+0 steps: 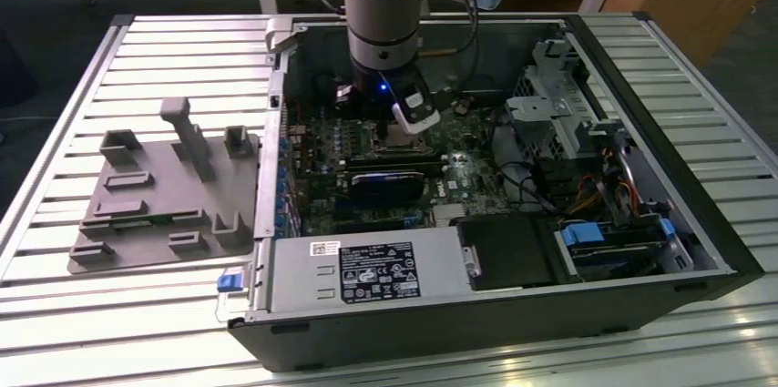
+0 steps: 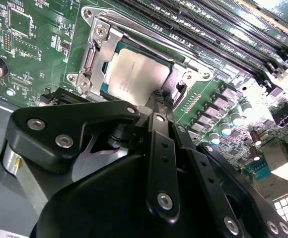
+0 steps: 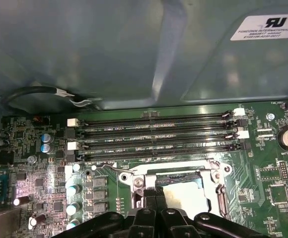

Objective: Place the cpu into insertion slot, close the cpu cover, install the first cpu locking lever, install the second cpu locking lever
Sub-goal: 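Close the cpu cover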

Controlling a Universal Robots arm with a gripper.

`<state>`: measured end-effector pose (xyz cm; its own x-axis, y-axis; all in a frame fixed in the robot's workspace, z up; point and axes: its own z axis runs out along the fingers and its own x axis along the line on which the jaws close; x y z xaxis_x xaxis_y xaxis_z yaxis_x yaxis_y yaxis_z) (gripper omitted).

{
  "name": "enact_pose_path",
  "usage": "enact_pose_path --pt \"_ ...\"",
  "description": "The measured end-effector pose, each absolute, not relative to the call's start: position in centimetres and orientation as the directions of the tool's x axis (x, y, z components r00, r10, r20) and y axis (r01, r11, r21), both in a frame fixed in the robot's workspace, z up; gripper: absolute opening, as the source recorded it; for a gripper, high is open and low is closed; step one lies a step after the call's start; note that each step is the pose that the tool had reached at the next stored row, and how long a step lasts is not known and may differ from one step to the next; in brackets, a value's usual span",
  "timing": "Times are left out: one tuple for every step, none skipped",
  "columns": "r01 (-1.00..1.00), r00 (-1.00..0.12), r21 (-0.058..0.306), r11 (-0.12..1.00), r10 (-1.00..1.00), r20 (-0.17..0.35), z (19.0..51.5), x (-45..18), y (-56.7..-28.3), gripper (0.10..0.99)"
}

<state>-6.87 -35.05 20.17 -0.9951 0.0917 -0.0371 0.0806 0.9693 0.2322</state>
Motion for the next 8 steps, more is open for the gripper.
enact_pose_path --pt "0.081 -0.995 0.232 0.969 0.092 -0.037 20.16 -6.93 -35.05 0.102" --pt "0.081 -0.995 0.232 0.969 0.092 -0.037 20.15 -7.0 -35.06 0.102" --pt "0.081 -0.995 0.232 0.969 0.092 -0.037 20.13 -7.09 -35.06 0.102" --pt "0.081 -0.995 0.232 0.969 0.092 -0.037 20.1 -7.17 -35.06 0.102" --pt "0.081 -0.995 0.232 0.969 0.092 -0.037 20.06 -7.23 -35.06 0.102" --pt "0.081 -0.995 0.233 0.969 0.092 -0.037 20.0 -7.28 -35.06 0.102" --pt "0.081 -0.995 0.233 0.969 0.092 -0.037 19.94 -7.33 -35.06 0.102" --pt "0.081 -0.995 0.234 0.969 0.092 -0.037 19.88 -7.38 -35.06 0.102"
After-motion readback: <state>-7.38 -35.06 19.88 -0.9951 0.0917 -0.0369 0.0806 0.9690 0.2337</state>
